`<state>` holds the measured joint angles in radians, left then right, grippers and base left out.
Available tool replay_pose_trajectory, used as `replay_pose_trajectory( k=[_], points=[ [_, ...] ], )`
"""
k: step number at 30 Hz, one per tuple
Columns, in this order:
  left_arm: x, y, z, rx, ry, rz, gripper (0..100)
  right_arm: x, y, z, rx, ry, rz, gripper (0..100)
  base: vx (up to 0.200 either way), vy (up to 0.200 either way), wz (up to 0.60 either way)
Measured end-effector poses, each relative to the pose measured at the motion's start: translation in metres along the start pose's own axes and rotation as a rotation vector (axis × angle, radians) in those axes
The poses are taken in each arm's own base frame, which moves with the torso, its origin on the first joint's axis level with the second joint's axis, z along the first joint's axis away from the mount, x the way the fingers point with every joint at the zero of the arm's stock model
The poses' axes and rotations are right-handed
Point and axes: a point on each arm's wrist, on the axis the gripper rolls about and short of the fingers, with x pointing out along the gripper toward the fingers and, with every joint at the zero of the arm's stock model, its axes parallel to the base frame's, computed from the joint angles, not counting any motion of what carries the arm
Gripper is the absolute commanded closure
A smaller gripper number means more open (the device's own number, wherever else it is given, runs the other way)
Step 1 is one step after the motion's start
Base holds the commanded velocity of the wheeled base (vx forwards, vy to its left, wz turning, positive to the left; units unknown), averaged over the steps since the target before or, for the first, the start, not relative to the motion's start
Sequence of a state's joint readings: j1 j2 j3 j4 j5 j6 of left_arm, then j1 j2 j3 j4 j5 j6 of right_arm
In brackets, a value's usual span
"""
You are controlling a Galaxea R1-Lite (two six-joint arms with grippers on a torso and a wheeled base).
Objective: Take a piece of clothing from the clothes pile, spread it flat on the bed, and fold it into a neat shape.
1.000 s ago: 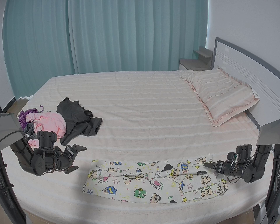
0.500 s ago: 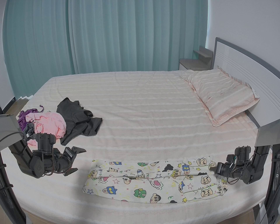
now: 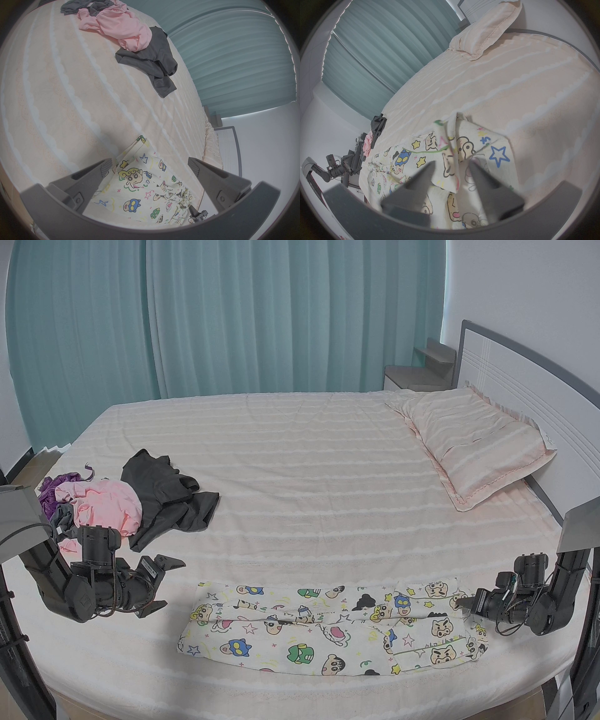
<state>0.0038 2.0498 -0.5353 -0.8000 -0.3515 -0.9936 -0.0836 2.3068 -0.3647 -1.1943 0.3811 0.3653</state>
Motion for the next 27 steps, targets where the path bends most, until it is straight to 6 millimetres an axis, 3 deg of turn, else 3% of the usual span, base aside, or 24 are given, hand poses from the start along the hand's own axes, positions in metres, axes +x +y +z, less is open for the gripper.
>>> replay_pose_trajectory(
  k=[9, 16, 22, 27],
  points=[
    [0.001, 0.000, 0.000, 0.000, 0.002, 0.002, 0, -0.014, -0.001, 0.016, -0.002, -0.089, -0.014, 0, 0.000, 0.000, 0.00],
    [0.001, 0.000, -0.002, 0.006, 0.007, 0.001, 0, -0.024, 0.030, 0.021, -0.028, -0.135, 0.025, 0, 0.000, 0.000, 0.00],
    [0.002, -0.001, -0.003, 0.010, 0.013, 0.001, 0, -0.015, 0.065, 0.013, -0.010, -0.123, 0.082, 0, 0.000, 0.000, 0.00],
    [0.002, -0.001, -0.004, 0.011, 0.015, 0.002, 0, 0.008, 0.072, 0.007, 0.005, -0.101, 0.080, 0, 0.000, 0.000, 0.00]
  ],
)
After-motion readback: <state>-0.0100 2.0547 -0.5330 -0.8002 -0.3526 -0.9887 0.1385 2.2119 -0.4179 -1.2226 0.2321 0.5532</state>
